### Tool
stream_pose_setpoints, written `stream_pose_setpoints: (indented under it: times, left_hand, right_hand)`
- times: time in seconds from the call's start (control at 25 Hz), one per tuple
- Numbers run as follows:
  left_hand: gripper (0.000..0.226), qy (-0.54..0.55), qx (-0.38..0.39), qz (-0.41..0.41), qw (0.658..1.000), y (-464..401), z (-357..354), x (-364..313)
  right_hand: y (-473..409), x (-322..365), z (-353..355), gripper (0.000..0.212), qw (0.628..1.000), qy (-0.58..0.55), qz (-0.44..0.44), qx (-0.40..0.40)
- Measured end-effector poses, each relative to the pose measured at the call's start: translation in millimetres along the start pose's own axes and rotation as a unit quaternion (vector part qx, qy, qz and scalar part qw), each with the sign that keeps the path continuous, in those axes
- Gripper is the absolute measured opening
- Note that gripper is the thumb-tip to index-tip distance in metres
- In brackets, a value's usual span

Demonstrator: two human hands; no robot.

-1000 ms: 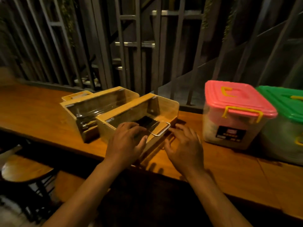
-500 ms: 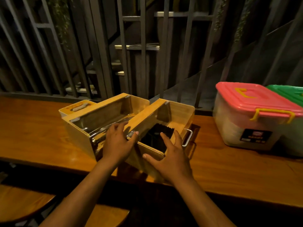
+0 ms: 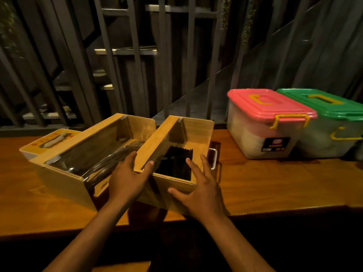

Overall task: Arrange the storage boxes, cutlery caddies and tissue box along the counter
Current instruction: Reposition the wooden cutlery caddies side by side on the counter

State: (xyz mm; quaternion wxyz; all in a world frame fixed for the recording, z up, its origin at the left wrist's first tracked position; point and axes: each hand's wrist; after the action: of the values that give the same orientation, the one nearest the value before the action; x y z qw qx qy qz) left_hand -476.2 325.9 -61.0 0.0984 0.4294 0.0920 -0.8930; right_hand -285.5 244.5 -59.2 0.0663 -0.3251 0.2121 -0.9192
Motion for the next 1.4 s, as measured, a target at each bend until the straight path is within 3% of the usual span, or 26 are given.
stream_pose_setpoints:
  times: [0.2, 0.36, 0.56, 0.68, 0.88, 1.4]
  left_hand:
    - [0.084, 0.001, 0.026, -0.028, 0.999, 13.6, -25.3, -21.8]
    - [0.078, -0.029, -0.004, -0.038, 0.999, 37.8, -51.4, -37.8]
    - [0.093, -0.094, 0.048, -0.079, 0.991, 49.5, -54.5, -52.2]
    - [0.115, -0.178, 0.111, -0.147, 0.967, 48.5, -46.1, -62.5]
    - [0.113, -0.257, 0.06, -0.192, 0.945, 54.6, -58.0, -70.1]
    - [0.115, -0.301, 0.002, -0.105, 0.948, 74.4, -110.9, -108.9]
  right_hand:
    - [13.9, -24.0, 19.9, 0.094, 0.998, 0.039, -0.017, -0.04]
    - [21.5, -51.2, 46.3, 0.095, 0.998, 0.044, -0.028, -0.039]
    - [26.5, -74.6, 67.6, 0.096, 0.999, 0.022, -0.013, -0.034]
    - [24.6, -84.9, 75.6, 0.096, 0.999, -0.002, -0.007, -0.032]
    - [20.5, -100.1, 85.3, 0.097, 1.0, -0.015, -0.01, -0.018]
    - [-17.2, -153.1, 128.0, 0.099, 0.997, -0.01, 0.009, 0.072]
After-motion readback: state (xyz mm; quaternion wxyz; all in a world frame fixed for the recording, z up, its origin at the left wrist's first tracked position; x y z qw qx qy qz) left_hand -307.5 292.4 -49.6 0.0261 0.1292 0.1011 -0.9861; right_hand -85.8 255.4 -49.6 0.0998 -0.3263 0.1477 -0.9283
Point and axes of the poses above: each hand's wrist, its own y-axis away from the middle knuckle, its own z-axis out of the back of the hand, x = y × z, and after that the axes turned 12 degrees about z, right-handed
